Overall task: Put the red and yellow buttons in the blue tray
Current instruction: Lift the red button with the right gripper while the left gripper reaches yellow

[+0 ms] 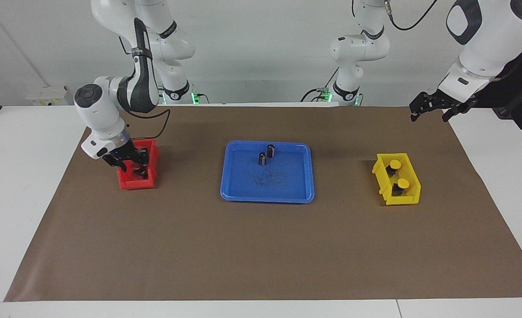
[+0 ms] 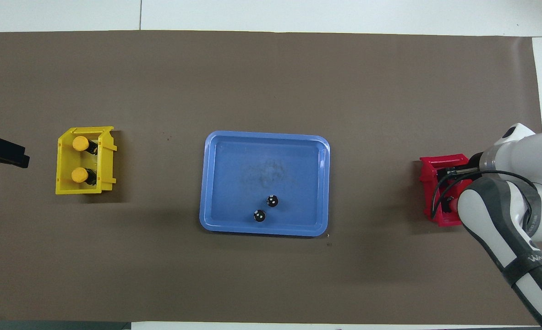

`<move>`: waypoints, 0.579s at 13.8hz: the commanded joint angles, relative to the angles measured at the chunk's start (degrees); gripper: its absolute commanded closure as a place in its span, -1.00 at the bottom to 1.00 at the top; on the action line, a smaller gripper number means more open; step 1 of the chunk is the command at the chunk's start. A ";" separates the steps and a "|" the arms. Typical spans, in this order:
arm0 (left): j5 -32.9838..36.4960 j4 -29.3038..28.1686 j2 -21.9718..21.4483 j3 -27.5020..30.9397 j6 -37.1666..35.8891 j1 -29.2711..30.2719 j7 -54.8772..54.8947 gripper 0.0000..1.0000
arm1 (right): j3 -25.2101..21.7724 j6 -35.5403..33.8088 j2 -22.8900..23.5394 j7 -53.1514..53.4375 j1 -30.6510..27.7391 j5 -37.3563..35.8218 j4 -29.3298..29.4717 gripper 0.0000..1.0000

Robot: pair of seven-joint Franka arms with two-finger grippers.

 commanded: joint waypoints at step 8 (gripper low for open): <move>0.07 -17.11 -4.11 -0.20 17.07 2.03 -3.53 -0.81 | 0.28 1.61 -2.02 -0.25 -0.11 0.37 -2.57 0.53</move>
